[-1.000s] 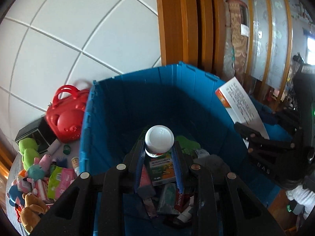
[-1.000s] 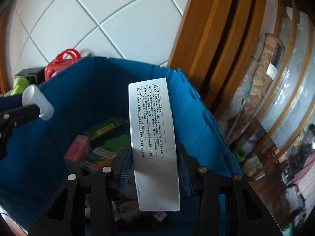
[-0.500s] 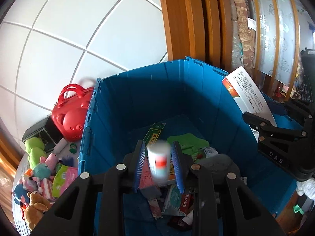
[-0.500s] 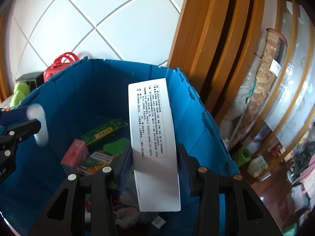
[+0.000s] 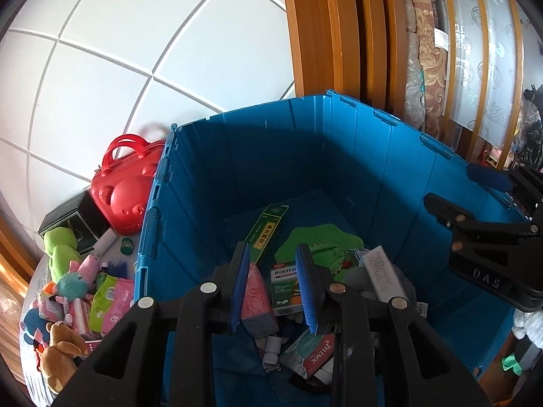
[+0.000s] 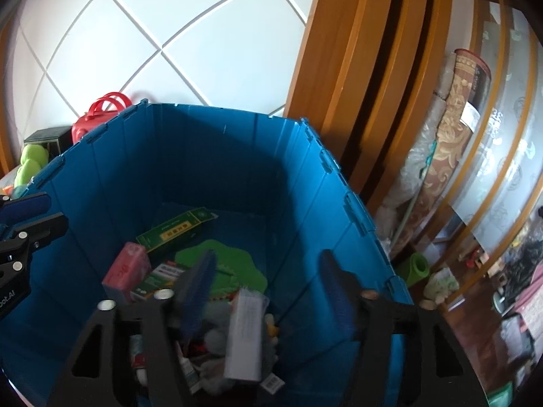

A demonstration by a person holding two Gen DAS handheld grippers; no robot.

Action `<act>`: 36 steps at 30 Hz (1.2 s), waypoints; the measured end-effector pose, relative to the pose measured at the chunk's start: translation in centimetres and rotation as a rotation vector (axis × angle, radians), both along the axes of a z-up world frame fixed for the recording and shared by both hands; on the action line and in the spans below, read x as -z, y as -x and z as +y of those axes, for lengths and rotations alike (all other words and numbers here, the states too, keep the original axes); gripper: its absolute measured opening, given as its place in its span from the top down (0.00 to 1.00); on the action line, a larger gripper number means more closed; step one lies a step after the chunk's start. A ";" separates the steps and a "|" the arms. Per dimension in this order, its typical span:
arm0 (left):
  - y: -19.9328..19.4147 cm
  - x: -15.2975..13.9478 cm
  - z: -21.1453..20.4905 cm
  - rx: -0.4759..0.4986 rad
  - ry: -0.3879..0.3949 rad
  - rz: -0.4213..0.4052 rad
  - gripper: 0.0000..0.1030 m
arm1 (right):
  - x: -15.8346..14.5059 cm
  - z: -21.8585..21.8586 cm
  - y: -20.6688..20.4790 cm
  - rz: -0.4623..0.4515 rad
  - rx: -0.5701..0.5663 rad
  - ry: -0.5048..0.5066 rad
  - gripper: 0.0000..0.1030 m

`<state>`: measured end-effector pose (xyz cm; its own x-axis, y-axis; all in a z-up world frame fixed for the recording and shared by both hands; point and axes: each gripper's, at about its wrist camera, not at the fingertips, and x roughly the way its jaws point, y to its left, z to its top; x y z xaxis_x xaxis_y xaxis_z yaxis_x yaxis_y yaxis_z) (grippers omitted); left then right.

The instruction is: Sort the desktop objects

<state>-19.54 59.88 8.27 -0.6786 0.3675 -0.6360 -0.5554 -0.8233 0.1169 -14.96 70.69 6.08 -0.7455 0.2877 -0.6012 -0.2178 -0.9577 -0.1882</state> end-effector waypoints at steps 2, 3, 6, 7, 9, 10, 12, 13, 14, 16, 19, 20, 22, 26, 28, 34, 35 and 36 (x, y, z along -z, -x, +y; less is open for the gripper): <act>-0.1 -0.1 -0.1 -0.001 -0.003 0.005 0.73 | -0.1 -0.1 0.0 0.003 -0.005 -0.009 0.13; -0.2 -0.2 -0.2 0.001 -0.008 0.007 0.73 | -0.2 -0.2 0.1 0.000 -0.015 -0.009 0.06; -0.6 -0.8 -0.8 0.010 -0.037 -0.005 0.73 | -0.3 -0.5 -0.1 -0.004 -0.040 -0.011 0.00; -0.8 -1.1 -1.1 0.008 -0.046 -0.006 0.73 | -0.3 -0.7 -0.2 -0.013 -0.044 -0.016 0.00; -1.3 -1.7 -1.7 -0.001 -0.063 -0.008 0.73 | -0.3 -1.1 -0.6 -0.032 -0.073 -0.004 0.00; -1.6 -2.3 -2.2 0.000 -0.088 -0.011 0.73 | -0.4 -1.2 -0.9 -0.036 -0.086 0.010 0.00; -2.2 -3.2 -3.1 0.006 -0.124 -0.009 0.73 | -0.8 -1.5 -1.6 -0.038 -0.101 0.034 0.00; -2.8 -3.9 -3.7 -0.003 -0.146 0.019 0.73 | -1.1 -1.6 -1.9 -0.036 -0.102 0.042 0.00; -3.4 -4.5 -4.3 -0.014 -0.159 0.056 0.73 | -1.4 -1.8 -2.3 -0.032 -0.103 0.047 0.00; -5.0 -5.7 -5.5 -0.064 -0.185 0.157 0.71 | -2.0 -2.0 -3.2 -0.021 -0.104 0.054 0.00; -6.1 -6.2 -6.3 -0.077 -0.228 0.190 0.13 | -2.9 -2.4 -4.2 -0.008 -0.108 0.059 0.00; -6.1 -6.3 -6.5 -0.067 -0.242 0.181 0.07 | -3.1 -2.5 -4.3 -0.005 -0.110 0.062 0.00; -6.2 -6.3 -6.6 -0.059 -0.250 0.172 0.07 | -3.4 -2.9 -4.7 -0.003 -0.116 0.079 0.00; -5.9 -6.1 -6.0 -0.045 -0.192 0.123 0.07 | -3.2 -3.4 -4.8 -0.041 -0.125 0.107 0.00; -5.6 -5.7 -6.1 -0.046 -0.181 0.079 0.07 | -2.9 -3.6 -4.9 -0.064 -0.112 0.115 0.00; -5.7 -4.8 -5.9 -0.051 -0.153 0.030 0.07 | -2.5 -3.4 -5.3 -0.096 -0.084 0.151 0.00; -5.9 -4.6 -5.7 -0.053 -0.150 0.029 0.07 | -2.5 -3.4 -5.3 -0.098 -0.081 0.149 0.00; -5.9 -4.5 -5.6 -0.054 -0.147 0.023 0.07 | -2.5 -3.4 -5.3 -0.101 -0.080 0.148 0.00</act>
<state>-13.60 54.29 12.77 -0.7136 0.4184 -0.5619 -0.5087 -0.8609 0.0049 -9.63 67.27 8.58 -0.6964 0.1325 -0.7053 -0.1270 -0.9900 -0.0607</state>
